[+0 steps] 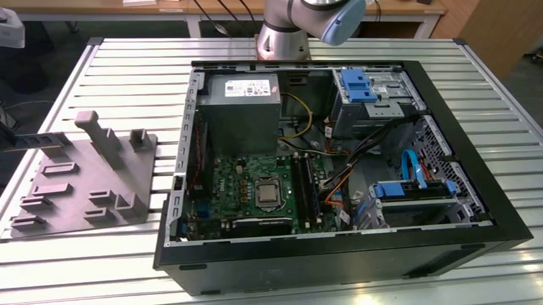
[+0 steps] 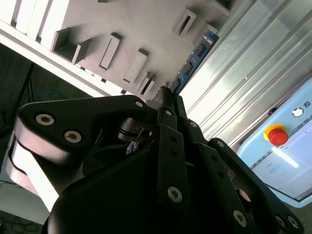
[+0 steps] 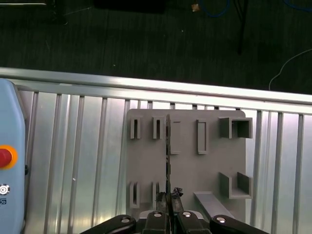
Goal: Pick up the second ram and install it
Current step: 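Pick up the second ram and move it above second insertion slot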
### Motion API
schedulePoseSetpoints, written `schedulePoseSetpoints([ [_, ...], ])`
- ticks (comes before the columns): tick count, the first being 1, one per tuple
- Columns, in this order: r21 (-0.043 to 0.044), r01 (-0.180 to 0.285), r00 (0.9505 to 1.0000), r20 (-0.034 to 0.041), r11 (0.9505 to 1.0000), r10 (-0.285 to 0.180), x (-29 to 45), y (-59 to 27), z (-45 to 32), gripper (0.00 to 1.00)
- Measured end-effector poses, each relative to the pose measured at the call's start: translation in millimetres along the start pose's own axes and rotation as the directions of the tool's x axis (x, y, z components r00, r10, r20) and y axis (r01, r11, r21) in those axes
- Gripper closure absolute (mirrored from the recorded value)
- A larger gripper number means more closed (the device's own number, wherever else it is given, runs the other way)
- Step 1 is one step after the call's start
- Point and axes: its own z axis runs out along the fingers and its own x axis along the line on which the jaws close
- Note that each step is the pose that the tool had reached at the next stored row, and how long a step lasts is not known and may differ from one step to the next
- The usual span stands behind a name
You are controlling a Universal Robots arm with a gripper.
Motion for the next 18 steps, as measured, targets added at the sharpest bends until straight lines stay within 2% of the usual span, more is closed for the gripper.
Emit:
schedulePoseSetpoints([
  [18, 0.0, 0.0, 1.0, 0.0013, 1.0, 0.0, -1.4, 0.7, -30.7, 0.86],
])
